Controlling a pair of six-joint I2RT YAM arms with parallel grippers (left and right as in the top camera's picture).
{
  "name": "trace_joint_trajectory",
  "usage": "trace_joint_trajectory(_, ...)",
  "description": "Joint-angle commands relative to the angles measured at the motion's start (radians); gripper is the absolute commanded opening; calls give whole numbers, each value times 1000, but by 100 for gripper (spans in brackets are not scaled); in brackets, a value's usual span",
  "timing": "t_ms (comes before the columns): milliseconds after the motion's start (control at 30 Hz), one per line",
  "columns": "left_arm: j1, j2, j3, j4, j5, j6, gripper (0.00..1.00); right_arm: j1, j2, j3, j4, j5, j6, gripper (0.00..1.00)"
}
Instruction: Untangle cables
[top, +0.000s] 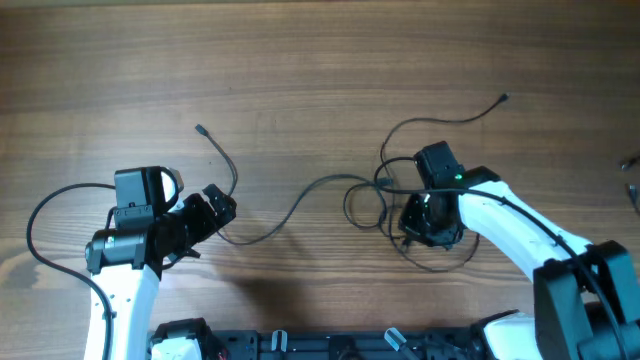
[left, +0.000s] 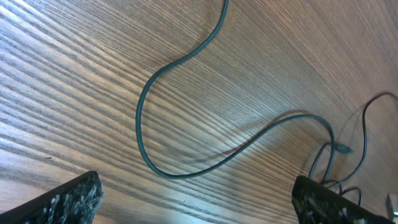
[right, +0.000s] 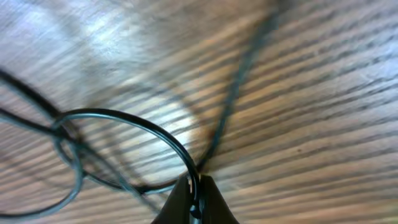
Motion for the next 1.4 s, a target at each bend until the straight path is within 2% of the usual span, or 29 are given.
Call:
trace_joint_trajectory(0,6,0,-3,2,-6,-6,100,2,-84,111,-100,24,-78,6)
trace_joint_trajectory(133,6,0,-3,1,-6,-6,100,2,-139,130,-77,79,-124,6)
trace_joint_trajectory(200,6,0,-3,1,-6,-6,100,2,-148,130,-37,155,-125,13)
trace_joint_trajectory(367,6,0,-3,2,-6,-6,100,2,-146,127,12,389,-124,23)
trace_joint_trajectory(400,6,0,-3,1,-6,-6,100,2,-145,127,23,414,-124,31)
trace_joint_trajectory(467,6,0,-3,1,-6,-5,100,2,-145,127,55,440,-124,67)
trace_joint_trajectory(600,6,0,-3,1,-6,-6,100,2,-145,127,47,262,-195,82)
trace_joint_trajectory(733,6,0,-3,1,-6,-6,100,4,-145,126,13,-21,-415,90)
trace_joint_trajectory(900,6,0,-3,2,-6,-6,100,5,-145,92,-90,-48,-531,94)
trace_joint_trajectory(1100,6,0,-3,1,-6,-6,100,6,-145,-43,-40,-48,-550,95)
trace_joint_trajectory(1367,6,0,-3,1,-6,-5,100,7,-140,-52,-33,-106,-528,95)
